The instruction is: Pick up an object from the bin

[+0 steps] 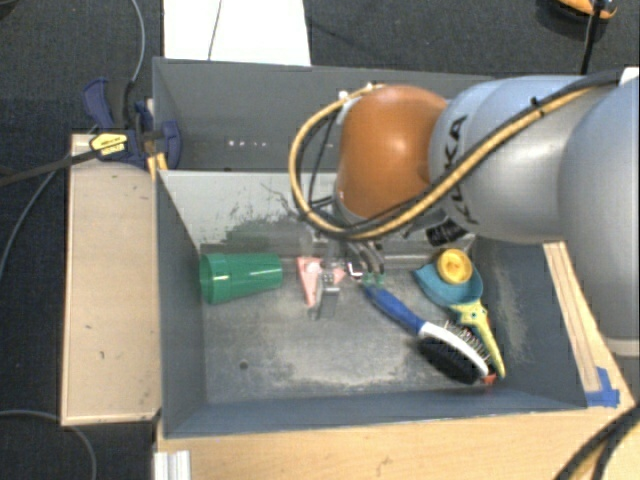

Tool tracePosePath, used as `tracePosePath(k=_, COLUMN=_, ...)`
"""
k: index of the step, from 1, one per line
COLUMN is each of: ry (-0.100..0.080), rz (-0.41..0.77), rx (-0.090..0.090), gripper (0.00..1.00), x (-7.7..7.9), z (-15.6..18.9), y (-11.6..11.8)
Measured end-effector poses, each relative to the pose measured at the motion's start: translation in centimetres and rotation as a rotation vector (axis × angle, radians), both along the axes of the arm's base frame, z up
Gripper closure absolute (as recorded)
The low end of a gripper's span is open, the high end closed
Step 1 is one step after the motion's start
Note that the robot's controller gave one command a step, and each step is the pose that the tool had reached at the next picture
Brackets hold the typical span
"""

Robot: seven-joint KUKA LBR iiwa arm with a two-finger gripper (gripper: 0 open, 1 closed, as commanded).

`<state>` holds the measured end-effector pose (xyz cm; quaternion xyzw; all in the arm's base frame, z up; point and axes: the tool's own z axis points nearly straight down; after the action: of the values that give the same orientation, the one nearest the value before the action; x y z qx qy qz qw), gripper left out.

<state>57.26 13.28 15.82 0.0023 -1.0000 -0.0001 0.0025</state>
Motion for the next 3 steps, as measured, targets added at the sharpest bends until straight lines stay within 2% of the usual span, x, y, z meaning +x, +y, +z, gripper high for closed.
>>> tracePosePath(k=1, ry=-0.008, rz=-0.004, rx=0.001, gripper=0.0, x=0.2, z=0.5, y=-0.1)
tracePosePath(k=2, ry=-0.011, rz=0.033, rx=0.002, gripper=0.0, x=1.2, z=-5.4, y=5.3)
tracePosePath(k=3, ry=-0.011, rz=0.035, rx=0.004, gripper=0.0, x=1.3, z=-11.1, y=9.8)
